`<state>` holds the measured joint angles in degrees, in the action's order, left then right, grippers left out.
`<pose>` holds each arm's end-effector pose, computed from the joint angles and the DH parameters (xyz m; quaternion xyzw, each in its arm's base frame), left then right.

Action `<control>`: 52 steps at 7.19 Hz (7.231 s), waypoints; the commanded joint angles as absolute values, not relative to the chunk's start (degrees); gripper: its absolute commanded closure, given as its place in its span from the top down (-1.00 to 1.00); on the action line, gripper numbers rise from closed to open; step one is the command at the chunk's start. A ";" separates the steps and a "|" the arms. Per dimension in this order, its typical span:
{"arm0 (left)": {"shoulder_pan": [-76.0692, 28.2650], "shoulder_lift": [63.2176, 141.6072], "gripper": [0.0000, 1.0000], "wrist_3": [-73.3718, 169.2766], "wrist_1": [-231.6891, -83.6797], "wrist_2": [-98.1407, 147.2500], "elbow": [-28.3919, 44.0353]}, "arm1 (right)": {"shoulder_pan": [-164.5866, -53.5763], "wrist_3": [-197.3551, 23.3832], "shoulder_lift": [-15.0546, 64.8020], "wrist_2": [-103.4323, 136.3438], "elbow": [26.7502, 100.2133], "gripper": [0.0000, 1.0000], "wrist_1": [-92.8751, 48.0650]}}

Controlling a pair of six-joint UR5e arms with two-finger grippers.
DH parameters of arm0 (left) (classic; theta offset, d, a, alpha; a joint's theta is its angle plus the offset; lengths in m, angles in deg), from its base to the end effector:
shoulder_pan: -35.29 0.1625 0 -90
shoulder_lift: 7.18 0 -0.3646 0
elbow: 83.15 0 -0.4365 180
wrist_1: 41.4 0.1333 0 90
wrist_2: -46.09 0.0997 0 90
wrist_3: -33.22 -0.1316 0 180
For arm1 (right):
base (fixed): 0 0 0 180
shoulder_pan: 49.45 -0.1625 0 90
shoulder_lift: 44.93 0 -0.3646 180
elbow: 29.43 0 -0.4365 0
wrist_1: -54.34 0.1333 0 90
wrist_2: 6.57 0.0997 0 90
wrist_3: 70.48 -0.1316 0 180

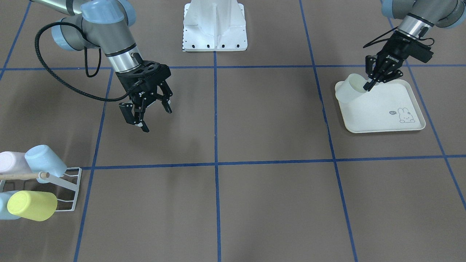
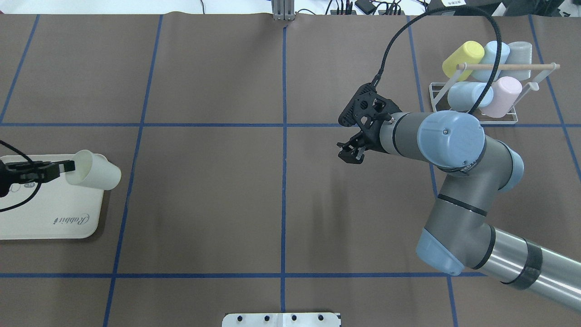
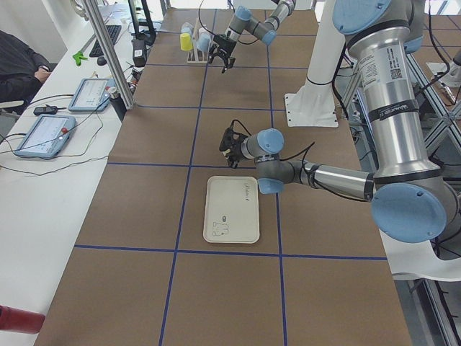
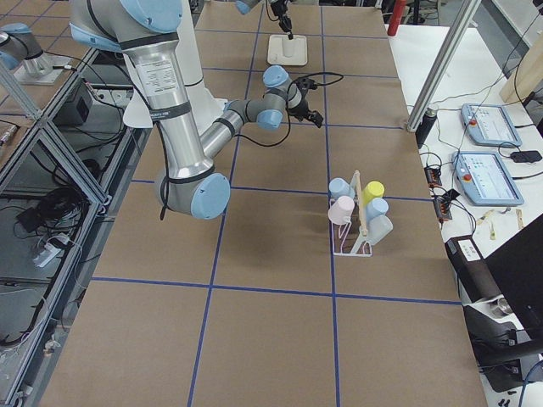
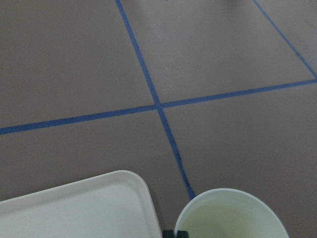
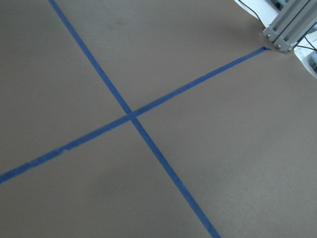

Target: Transfer IKEA cup to right arm and place on rack

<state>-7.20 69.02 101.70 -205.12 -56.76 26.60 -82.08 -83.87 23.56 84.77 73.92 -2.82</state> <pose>0.2920 -0.4086 0.3963 0.2645 0.5853 -0.0684 0.7634 -0.4784 -0.4609 0.2099 0.4485 -0.3304 -0.3170 0.7676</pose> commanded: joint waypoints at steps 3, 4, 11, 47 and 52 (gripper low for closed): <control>-5.67 84.10 -1.00 124.59 -204.80 -56.92 29.27 | -77.50 -83.40 23.53 86.59 63.30 0.97 21.36; -3.49 87.18 -1.00 126.54 -204.79 -56.66 29.09 | -77.23 -83.49 23.36 89.21 63.82 0.97 21.47; 6.01 98.62 -1.00 127.09 -204.44 -50.08 22.17 | -72.92 -84.11 21.34 89.67 64.18 0.97 35.42; -6.81 71.13 1.00 85.52 -190.73 -56.48 31.73 | -93.28 -21.44 31.58 59.00 98.53 -1.00 -48.05; -6.45 71.57 1.00 85.52 -190.73 -56.48 31.64 | -103.84 2.97 42.75 59.26 97.15 -1.00 -36.25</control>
<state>-6.52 71.52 85.52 -190.75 -56.48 31.65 -102.19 -0.53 39.08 59.32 98.42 -42.49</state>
